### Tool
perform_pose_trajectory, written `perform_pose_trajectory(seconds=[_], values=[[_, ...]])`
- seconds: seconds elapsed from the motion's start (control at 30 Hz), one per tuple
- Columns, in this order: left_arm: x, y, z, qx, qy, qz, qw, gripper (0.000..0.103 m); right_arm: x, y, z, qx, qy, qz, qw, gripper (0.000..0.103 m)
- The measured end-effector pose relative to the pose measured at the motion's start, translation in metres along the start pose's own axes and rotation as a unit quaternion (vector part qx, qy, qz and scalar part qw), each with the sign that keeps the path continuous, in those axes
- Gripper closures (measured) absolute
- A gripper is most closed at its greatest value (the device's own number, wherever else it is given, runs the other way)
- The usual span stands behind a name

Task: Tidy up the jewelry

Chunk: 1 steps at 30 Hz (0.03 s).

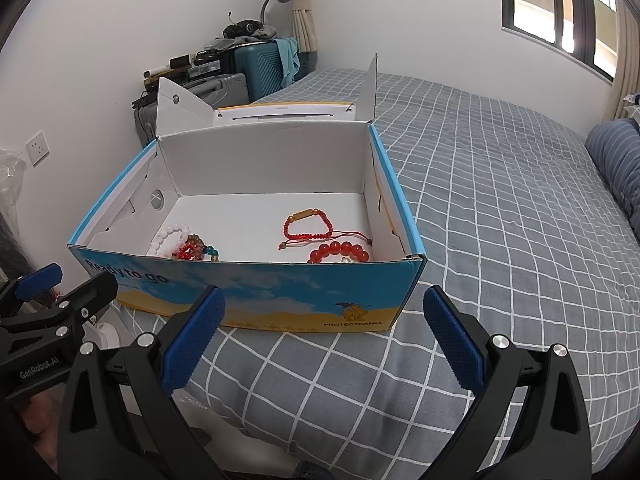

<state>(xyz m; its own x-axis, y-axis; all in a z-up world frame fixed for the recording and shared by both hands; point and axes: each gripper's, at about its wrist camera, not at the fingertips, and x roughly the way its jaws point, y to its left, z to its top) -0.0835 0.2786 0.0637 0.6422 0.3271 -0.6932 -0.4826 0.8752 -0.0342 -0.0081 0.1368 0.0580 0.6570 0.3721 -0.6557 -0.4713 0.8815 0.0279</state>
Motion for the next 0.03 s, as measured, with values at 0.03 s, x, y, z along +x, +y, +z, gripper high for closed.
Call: perform_pose_trajectory(seconds=[0.03], values=[[-0.0005, 0.0, -0.0004, 0.0, -0.001, 0.0, 1.0, 0.006, 0.0, 0.0006, 0.0002, -0.001, 0.0, 0.0, 1.0, 0.008]])
